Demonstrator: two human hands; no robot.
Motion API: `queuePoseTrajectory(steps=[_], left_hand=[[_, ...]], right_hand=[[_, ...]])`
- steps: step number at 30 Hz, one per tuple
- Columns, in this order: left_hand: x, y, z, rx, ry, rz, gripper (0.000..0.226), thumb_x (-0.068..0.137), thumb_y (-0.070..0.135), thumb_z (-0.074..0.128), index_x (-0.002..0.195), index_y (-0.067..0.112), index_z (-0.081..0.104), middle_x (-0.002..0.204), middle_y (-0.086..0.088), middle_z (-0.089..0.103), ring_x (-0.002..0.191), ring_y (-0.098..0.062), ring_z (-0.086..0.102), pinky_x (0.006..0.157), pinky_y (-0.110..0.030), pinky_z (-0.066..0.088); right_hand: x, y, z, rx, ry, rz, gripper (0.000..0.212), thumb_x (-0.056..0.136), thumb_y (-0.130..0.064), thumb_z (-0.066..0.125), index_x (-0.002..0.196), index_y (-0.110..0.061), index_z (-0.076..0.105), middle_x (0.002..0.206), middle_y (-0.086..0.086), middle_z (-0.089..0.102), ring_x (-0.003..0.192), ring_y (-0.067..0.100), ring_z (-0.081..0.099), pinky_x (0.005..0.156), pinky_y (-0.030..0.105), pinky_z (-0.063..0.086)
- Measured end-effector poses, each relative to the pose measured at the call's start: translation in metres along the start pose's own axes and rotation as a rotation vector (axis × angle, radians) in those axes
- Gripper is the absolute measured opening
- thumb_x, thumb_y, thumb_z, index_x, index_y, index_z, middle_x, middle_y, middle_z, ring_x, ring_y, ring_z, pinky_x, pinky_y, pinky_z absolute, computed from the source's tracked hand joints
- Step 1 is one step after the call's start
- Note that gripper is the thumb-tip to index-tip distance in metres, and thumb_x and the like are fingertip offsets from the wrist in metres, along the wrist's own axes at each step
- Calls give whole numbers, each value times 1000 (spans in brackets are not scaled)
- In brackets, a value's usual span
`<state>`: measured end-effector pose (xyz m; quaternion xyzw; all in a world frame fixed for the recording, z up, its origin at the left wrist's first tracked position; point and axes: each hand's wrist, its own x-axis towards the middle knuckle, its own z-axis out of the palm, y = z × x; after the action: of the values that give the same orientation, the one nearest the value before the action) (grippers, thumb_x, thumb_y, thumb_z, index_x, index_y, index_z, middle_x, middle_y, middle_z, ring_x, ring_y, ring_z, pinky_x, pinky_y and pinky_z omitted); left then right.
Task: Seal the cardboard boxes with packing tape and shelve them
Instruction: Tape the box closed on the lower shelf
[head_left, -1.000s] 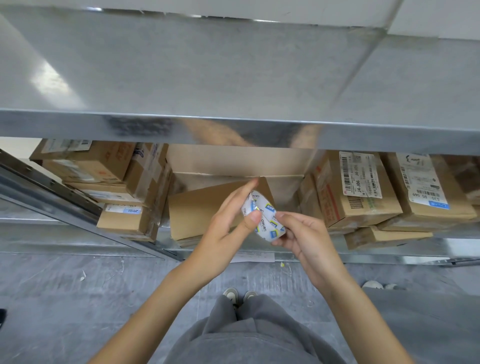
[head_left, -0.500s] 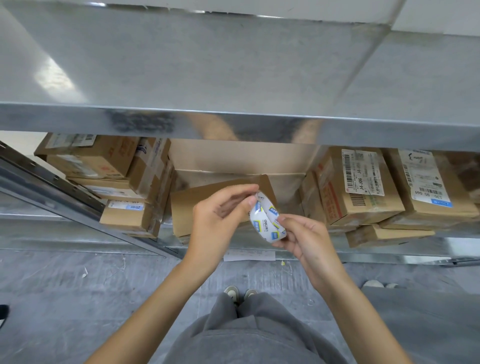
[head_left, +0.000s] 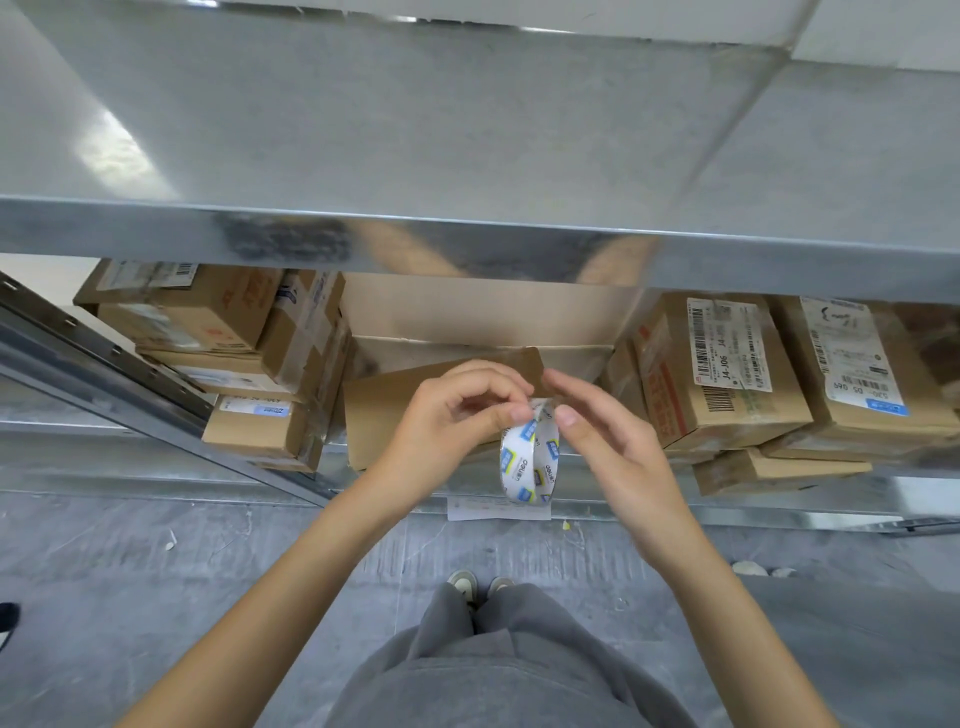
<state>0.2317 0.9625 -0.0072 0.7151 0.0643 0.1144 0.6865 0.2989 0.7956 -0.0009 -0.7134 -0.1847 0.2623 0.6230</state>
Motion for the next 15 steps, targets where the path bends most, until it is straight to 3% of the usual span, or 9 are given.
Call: queuePoseTrajectory(steps=[3,7,12,15], left_hand=[[5,-3,-2,96,-17,17,9,77,15,73,71,21,71,81,1,61,80,-4,55,77,-14,42],[9,-7,-7,166,24,20,6,75,22,76,72,25,72,71,-19,57,65,-8,46,63,-18,37],[5,-9,-3,177,4,10,10,72,38,77,75,29,75,70,0,69,60,-23,53,58,-37,41],[5,-11,-4,152,6,-37,17,66,43,82,75,31,73,67,6,69,57,-10,50,56,-30,41]], right_hand=[[3,2,-3,-32,-55,-25,27,90,-16,61,116,-12,69,112,2,70,105,8,65,85,16,47],[2,8,-7,-47,-59,-24,20,91,-17,62,105,-11,74,104,4,71,99,11,65,86,16,46],[-1,12,-1,123,-89,76,15,91,-19,63,98,-8,69,88,-1,70,81,11,61,78,22,49],[-1,12,1,338,-75,203,21,84,-16,65,101,-4,70,91,7,65,75,12,53,75,25,47]])
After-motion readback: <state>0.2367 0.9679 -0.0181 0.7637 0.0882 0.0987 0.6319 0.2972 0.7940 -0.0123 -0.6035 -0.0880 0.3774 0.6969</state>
